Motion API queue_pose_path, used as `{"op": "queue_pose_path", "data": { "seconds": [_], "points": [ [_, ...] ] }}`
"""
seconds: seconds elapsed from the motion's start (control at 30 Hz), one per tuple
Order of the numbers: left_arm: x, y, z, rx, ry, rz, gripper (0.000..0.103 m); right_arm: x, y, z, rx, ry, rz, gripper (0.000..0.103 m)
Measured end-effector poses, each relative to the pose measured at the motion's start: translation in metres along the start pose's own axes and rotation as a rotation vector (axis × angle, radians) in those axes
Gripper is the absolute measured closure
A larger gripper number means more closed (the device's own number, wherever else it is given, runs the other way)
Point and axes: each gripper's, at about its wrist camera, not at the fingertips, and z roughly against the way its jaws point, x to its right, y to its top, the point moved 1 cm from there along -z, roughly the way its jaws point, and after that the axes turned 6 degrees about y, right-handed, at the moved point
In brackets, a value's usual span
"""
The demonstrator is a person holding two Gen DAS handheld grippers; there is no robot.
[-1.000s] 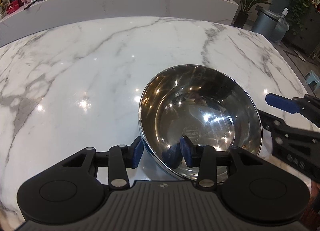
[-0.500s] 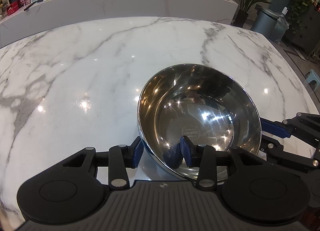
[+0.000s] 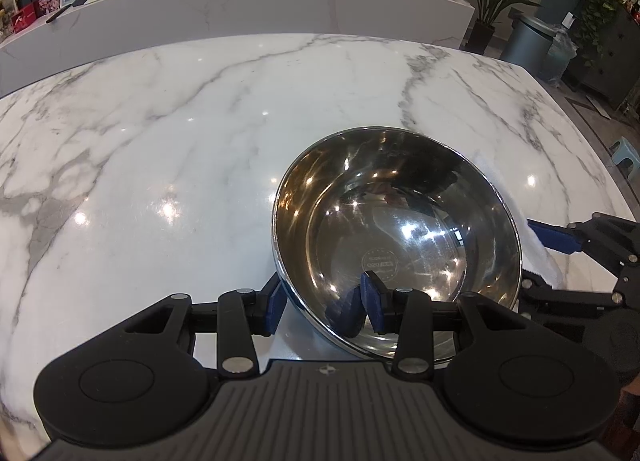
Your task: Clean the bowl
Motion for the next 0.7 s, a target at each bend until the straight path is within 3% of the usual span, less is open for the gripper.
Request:
{"op": "queue_pose_path", "data": {
  "seconds": [0.13,0.37,0.5,0.7],
  "points": [
    [0.0,0.0,0.0,-0.001,-0.002,-0.002,0.065,0.005,-0.001,-0.003,-0.008,0.022,-0.045,0.064],
    [0.002,0.001,0.001,0.005,0.005,-0.021,0.067,-0.004,0.002,-0.003,-0.013,0.016,0.019,0.086],
    [0.0,0.003,0.001,0.009,0.015,-0.021,0.074,-0.005,0.01,0.01,0.061,0.024,0.04,0.087],
    [0.003,0.004,0.001,0.018,0.031,-0.037,0.074,-0.011,0.02,0.024,0.137,0.055,0.099,0.087]
  ]
}}
